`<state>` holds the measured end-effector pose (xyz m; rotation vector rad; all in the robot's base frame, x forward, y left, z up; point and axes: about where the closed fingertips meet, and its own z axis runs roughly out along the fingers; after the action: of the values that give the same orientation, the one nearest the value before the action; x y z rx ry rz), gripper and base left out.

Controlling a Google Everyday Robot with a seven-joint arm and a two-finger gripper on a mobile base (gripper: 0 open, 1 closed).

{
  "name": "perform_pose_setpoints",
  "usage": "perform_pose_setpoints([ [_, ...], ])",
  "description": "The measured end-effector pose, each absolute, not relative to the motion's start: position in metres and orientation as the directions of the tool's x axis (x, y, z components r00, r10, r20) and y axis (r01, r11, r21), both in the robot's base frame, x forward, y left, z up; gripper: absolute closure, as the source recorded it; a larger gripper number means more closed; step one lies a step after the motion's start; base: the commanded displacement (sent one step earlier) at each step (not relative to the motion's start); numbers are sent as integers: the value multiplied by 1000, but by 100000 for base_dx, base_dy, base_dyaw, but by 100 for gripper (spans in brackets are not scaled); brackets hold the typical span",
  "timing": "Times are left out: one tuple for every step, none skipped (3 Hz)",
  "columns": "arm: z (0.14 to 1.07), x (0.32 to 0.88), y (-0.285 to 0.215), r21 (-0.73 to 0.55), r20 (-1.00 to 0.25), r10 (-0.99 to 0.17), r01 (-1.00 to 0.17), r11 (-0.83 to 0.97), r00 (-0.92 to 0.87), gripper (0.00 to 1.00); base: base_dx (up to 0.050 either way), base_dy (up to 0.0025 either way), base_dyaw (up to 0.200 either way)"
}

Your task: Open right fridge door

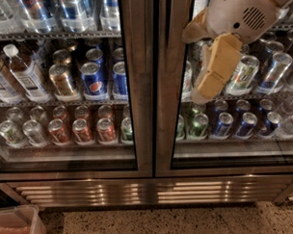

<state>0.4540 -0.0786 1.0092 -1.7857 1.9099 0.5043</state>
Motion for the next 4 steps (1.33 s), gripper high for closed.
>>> perform_pose_setpoints([
  [1014, 465, -60, -84, -583, -812, -996, 33, 22, 0, 0, 0, 0],
  [1014, 462, -61, -84, -583, -812, -996, 32, 23, 0, 0, 0, 0],
  [1012, 462, -62, -81, -580, -814, -997, 14, 36, 0, 0, 0, 0],
  [1009, 462, -63, -77, -586, -809, -997, 10, 37, 0, 0, 0, 0],
])
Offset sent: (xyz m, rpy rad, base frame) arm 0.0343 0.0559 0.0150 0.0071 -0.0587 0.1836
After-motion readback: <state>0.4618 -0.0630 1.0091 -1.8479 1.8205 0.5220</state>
